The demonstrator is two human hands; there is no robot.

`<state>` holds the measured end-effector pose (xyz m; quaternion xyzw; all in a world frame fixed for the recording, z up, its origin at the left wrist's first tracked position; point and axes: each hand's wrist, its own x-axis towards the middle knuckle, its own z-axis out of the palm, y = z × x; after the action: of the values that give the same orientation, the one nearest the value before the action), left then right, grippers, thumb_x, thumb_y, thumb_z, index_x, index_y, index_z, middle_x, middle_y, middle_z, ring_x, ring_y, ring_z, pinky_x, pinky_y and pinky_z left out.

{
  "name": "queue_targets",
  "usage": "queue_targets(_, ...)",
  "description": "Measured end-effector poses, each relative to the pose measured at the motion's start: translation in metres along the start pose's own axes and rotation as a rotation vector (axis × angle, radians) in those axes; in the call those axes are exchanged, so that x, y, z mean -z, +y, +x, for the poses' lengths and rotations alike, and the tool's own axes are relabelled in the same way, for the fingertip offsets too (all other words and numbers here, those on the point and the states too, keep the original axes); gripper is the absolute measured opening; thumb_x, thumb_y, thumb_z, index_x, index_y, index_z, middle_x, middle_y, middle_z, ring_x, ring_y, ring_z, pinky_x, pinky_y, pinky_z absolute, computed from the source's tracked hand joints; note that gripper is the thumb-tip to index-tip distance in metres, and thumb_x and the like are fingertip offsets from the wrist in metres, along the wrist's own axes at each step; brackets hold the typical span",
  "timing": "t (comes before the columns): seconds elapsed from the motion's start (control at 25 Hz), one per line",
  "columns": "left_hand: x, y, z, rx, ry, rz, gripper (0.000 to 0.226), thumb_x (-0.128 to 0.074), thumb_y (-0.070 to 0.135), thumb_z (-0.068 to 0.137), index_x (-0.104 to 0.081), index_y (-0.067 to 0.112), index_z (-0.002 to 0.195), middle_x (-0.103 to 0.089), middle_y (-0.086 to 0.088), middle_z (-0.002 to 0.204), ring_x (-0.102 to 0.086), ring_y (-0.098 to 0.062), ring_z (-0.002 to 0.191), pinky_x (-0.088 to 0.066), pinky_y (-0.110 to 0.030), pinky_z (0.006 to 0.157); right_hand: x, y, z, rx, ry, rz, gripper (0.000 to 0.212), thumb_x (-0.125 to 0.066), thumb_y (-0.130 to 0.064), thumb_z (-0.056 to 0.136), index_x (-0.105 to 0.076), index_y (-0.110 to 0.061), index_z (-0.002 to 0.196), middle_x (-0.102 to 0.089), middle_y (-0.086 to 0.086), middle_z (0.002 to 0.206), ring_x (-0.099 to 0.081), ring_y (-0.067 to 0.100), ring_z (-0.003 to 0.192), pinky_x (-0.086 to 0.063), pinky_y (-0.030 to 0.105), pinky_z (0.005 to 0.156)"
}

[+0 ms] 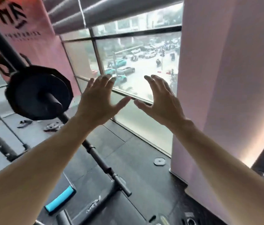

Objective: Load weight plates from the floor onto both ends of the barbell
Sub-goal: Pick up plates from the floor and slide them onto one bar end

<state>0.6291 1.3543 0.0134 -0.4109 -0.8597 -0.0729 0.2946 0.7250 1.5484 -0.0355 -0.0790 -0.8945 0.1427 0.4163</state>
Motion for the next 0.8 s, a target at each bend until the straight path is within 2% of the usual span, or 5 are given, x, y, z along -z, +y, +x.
queue_targets(0.12,-0.052,0.019,0.013,-0.028,-0.041,-0.096,0.091,-0.033,0.078,0.086,-0.043,0.011,0.147,-0.045,-0.008,0.152,-0.039,-0.030,0.141,-0.033,-0.048,0.117,-0.019,0.040,-0.013,-0.105,-0.042,-0.043,0.091,-0.052,-0.073,0.080,-0.036,-0.018,0.152,-0.038,0.010,0.156,-0.037,0.029,0.143,-0.047,0.055,0.102)
queue_targets(0.24,-0.110,0.029,0.025,-0.069,-0.100,-0.166,0.094,-0.034,0.079,0.086,-0.042,0.009,0.148,-0.044,-0.011,0.153,-0.040,-0.031,0.141,-0.035,-0.050,0.114,-0.049,0.074,-0.029,-0.219,-0.098,-0.101,0.092,-0.053,-0.075,0.079,-0.035,-0.021,0.151,-0.038,0.008,0.156,-0.035,0.028,0.144,-0.046,0.058,0.102)
queue_targets(0.48,-0.265,0.046,0.025,-0.117,-0.299,-0.310,0.095,-0.029,0.081,0.084,-0.049,0.008,0.142,-0.050,-0.014,0.146,-0.044,-0.031,0.136,-0.030,-0.052,0.116,-0.127,0.137,-0.080,-0.501,-0.196,-0.205,0.096,-0.043,-0.081,0.076,-0.038,-0.021,0.150,-0.040,0.002,0.154,-0.034,0.022,0.144,-0.044,0.052,0.106)
queue_targets(0.68,-0.388,0.079,-0.036,-0.118,-0.530,-0.360,0.089,-0.029,0.075,0.081,-0.049,0.011,0.141,-0.051,-0.014,0.140,-0.046,-0.032,0.131,-0.033,-0.052,0.112,-0.210,0.191,-0.173,-0.726,-0.320,-0.194,0.087,-0.055,-0.067,0.083,-0.036,-0.018,0.151,-0.040,0.003,0.153,-0.034,0.025,0.143,-0.042,0.052,0.106)
queue_targets(0.8,-0.478,0.101,-0.097,-0.118,-0.700,-0.390,0.088,-0.034,0.072,0.080,-0.048,0.012,0.142,-0.051,-0.013,0.139,-0.048,-0.032,0.129,-0.037,-0.049,0.110,-0.276,0.233,-0.256,-0.854,-0.416,-0.183,0.088,-0.053,-0.068,0.082,-0.032,-0.019,0.152,-0.039,0.001,0.152,-0.035,0.024,0.141,-0.044,0.051,0.104)
